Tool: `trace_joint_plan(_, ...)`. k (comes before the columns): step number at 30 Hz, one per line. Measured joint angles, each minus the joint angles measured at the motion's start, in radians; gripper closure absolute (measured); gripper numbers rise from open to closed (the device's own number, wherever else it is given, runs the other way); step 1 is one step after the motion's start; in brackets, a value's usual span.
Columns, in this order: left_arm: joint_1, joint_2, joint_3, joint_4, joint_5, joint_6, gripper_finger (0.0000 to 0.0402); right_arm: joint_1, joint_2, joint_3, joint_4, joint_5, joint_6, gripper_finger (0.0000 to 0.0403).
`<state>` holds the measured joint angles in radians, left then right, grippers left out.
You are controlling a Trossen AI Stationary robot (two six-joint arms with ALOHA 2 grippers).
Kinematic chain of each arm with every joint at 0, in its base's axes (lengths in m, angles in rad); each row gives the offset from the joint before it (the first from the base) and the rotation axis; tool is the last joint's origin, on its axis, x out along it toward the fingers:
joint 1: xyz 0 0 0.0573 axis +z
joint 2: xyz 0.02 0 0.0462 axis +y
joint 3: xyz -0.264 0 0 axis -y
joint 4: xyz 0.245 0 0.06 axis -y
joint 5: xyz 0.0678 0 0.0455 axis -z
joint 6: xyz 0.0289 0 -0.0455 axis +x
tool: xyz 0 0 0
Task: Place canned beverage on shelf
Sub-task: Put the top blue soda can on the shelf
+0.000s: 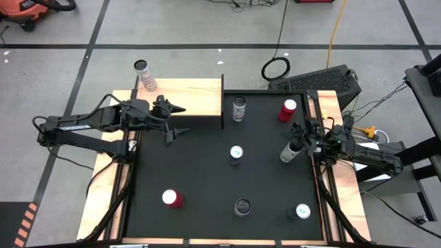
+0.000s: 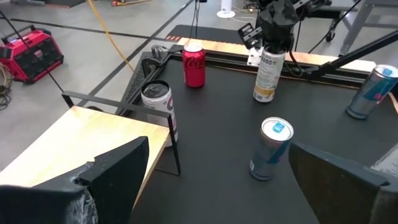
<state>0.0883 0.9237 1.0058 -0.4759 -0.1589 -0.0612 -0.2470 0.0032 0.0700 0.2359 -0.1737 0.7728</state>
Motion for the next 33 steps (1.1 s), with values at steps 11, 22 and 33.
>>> trace_joint_plan(11,0.000,-0.002,0.000,0.020,0.000,0.018,0.0010,0.000,0.000,0.000,-0.005,0.069,-0.035,0.0403)
trace_joint_plan(22,0.001,-0.002,0.000,0.020,-0.001,0.017,0.0010,0.000,0.000,0.000,0.000,0.069,-0.020,0.0403)
trace_joint_plan(33,0.001,-0.002,0.000,0.020,-0.001,0.016,0.0010,0.000,0.000,0.000,-0.001,0.069,-0.008,0.0403)
